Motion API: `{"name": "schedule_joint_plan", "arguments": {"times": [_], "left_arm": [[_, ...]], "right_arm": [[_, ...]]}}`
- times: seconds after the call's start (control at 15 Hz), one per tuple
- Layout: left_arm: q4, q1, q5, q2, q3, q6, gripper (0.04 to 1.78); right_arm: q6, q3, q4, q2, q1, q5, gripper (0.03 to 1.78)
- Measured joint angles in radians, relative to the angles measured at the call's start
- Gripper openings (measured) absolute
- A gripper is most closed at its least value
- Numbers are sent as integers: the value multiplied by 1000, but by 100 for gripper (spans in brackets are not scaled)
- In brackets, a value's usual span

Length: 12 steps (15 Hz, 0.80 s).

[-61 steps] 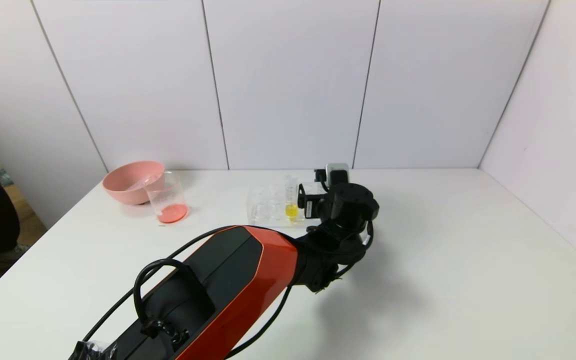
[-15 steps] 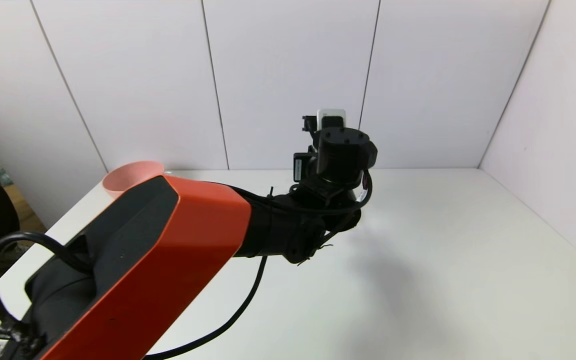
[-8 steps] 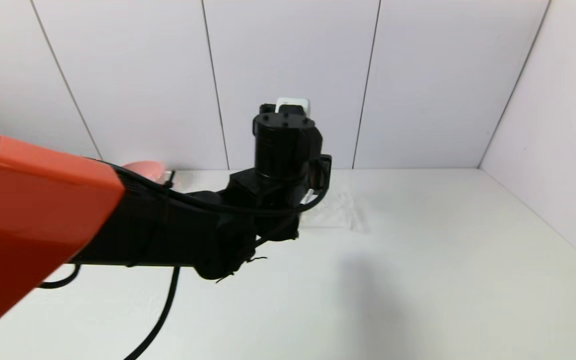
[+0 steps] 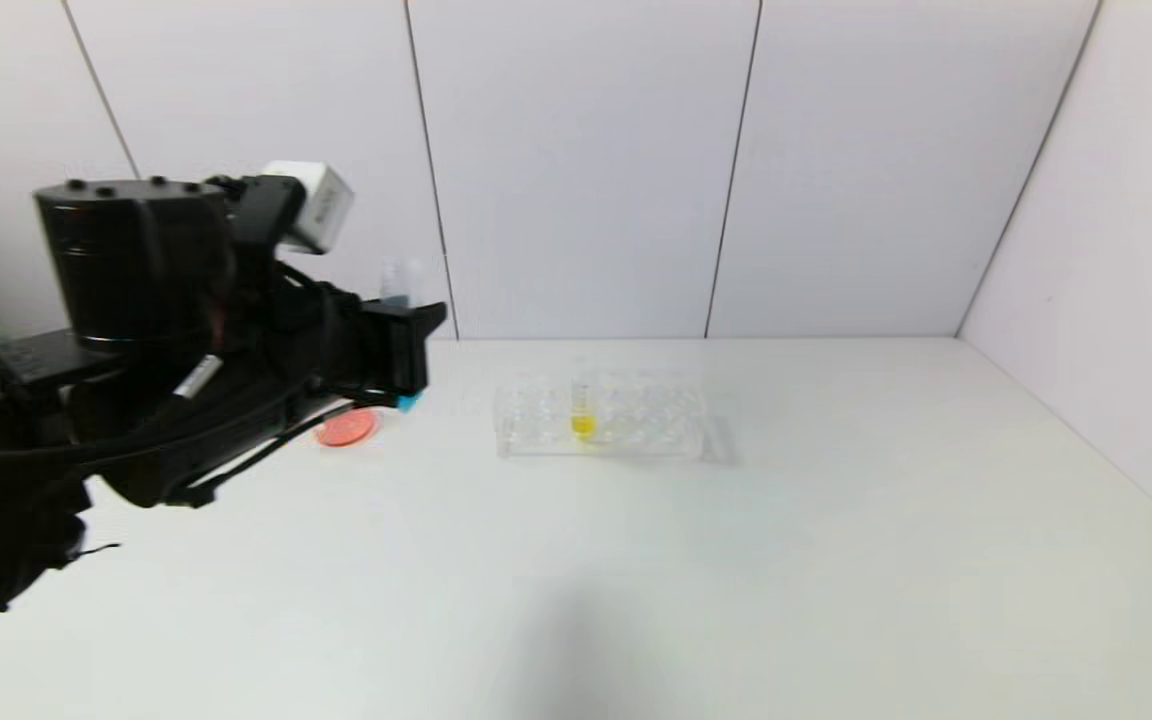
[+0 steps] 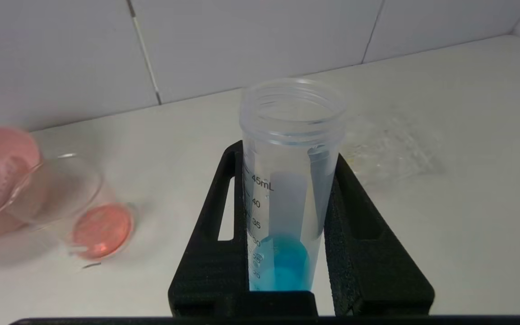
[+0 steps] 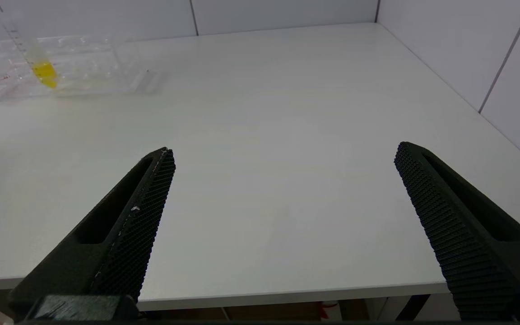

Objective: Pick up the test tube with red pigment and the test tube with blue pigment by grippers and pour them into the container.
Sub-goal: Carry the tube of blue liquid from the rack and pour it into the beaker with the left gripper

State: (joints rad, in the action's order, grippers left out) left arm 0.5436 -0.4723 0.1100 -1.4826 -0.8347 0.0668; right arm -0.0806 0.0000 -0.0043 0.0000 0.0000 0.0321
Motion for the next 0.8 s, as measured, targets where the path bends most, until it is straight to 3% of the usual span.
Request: {"name": "schedule_joint_plan", "arguments": {"times": [0.47, 0.6, 0.8], "left_arm": [[-102, 590, -635, 140, 78, -79, 49], [-95, 696, -796, 103, 72, -145, 49], [-39, 768, -925, 31, 46, -170, 49]], "right_arm": [[1, 0, 0, 0, 0, 0, 177], [0, 0, 0, 0, 0, 0, 177], [0, 0, 0, 0, 0, 0, 177]]}}
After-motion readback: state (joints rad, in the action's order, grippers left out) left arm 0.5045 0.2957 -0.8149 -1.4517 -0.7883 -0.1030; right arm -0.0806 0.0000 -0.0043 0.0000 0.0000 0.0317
